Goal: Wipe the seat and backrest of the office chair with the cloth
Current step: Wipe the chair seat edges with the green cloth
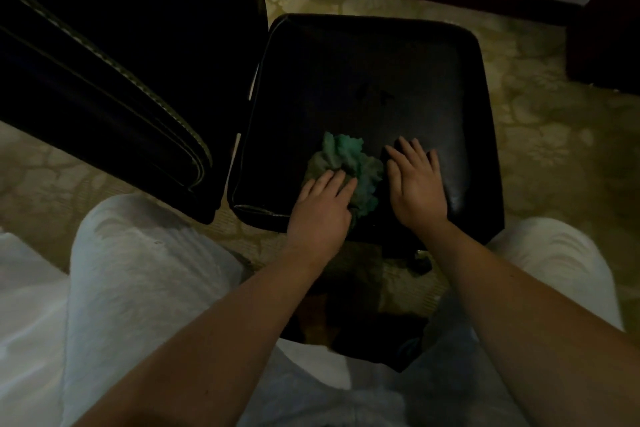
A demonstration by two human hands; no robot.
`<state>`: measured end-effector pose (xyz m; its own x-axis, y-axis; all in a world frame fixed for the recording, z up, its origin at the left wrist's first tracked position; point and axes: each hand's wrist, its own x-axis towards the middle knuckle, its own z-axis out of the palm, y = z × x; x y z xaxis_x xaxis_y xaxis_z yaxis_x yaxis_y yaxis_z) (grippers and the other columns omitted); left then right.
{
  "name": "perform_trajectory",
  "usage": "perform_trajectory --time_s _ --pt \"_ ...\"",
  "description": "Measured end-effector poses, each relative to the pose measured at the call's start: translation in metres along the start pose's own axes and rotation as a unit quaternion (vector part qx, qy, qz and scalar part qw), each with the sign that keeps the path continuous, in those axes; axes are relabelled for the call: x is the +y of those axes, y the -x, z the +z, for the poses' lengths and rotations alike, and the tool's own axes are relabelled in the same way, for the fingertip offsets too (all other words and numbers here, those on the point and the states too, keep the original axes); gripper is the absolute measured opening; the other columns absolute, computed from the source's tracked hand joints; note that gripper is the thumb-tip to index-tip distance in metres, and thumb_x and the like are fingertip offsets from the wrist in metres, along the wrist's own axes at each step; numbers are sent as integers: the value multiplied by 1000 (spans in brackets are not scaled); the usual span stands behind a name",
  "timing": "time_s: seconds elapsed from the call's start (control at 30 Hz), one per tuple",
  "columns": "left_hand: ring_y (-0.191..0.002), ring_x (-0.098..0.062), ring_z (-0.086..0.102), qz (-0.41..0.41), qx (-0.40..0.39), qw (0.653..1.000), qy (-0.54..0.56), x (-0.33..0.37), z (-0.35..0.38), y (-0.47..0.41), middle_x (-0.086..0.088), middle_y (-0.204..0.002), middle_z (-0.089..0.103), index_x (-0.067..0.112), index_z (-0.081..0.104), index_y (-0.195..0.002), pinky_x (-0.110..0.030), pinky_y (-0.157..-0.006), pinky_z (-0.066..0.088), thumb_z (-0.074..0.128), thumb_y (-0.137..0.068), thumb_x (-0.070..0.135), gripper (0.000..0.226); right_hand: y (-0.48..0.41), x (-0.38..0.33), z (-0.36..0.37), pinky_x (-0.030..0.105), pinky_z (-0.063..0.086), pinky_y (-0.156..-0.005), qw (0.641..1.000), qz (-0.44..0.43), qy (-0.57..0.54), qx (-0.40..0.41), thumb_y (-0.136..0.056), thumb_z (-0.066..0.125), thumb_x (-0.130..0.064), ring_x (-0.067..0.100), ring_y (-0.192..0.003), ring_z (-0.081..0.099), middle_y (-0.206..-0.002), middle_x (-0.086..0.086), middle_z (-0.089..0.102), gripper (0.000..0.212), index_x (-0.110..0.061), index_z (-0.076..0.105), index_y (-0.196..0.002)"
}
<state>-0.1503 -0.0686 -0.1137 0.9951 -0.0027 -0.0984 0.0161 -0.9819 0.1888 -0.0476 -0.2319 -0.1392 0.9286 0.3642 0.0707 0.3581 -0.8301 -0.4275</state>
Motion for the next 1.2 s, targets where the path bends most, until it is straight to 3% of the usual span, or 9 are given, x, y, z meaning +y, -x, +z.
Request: perform_trajectory --time_s 0.17,0.27,0.33,0.47,0.57,0.73,0.93,1.1,1.2 --pt "-154 -15 15 25 -20 999 -6 -21 -6 25 3 -166 22 26 24 -159 -34 -124 8 37 -106 26 54 -1 -1 1 44 3 -123 1000 0 16 -7 -103 17 -42 23 -151 17 -160 5 33 58 -19 46 -147" --pt "-149 -20 28 4 10 999 47 -20 -10 35 -2 -158 39 23 42 -151 -40 -123 23 37 -103 31 49 -1 -2 3 48 4 -123 999 2 39 -14 -102 19 -40 26 -152 15 -161 6 29 56 -21 42 -149" --pt "-147 -26 29 -31 61 995 76 -12 -8 28 -8 -155 41 18 44 -149 -46 -120 29 32 -103 34 50 -3 -2 3 50 4 -123 998 0 58 -29 -102 26 -34 28 -152 12 -163 6 25 52 -23 37 -152" --pt "-155 -28 -7 -114 9 992 47 11 7 6 -12 -168 -2 11 3 -160 -46 -125 -5 21 -108 41 63 -5 -3 1 51 0 -122 996 -1 75 -50 -104 34 -29 28 -153 5 -165 5 17 51 -27 29 -155" --pt "-154 -29 -14 -123 -3 992 -6 18 19 3 -13 -168 -9 10 -5 -159 -49 -124 -10 17 -106 47 68 -7 -3 3 53 -1 -121 994 -1 91 -64 -106 30 -36 29 -153 2 -166 4 13 51 -30 24 -156" --pt "-155 -27 -13 -44 20 998 -36 9 20 13 -10 -168 -10 12 -4 -160 -47 -124 -10 24 -106 48 70 -8 -3 3 54 -2 -121 992 0 100 -78 -105 27 -39 30 -153 -1 -167 4 9 53 -32 18 -157" --pt "-155 -30 -2 -186 62 980 39 45 32 21 -19 -167 2 3 9 -159 -49 -126 2 11 -100 55 79 -7 -5 3 52 -3 -122 992 3 103 -75 -106 27 -37 28 -153 -2 -167 3 8 53 -32 18 -157" --pt "-155 -30 9 -162 78 984 -7 34 43 20 -18 -166 12 6 20 -158 -48 -124 6 13 -103 44 68 -7 -5 2 51 -6 -122 990 6 107 -89 -105 26 -41 26 -153 -5 -167 2 5 55 -32 15 -158" --pt "-156 -27 5 -146 85 985 14 18 44 25 -16 -167 9 9 19 -159 -47 -126 7 13 -104 38 62 -6 -5 2 51 -6 -122 990 3 110 -92 -105 25 -43 26 -153 -6 -167 2 4 55 -32 14 -158"
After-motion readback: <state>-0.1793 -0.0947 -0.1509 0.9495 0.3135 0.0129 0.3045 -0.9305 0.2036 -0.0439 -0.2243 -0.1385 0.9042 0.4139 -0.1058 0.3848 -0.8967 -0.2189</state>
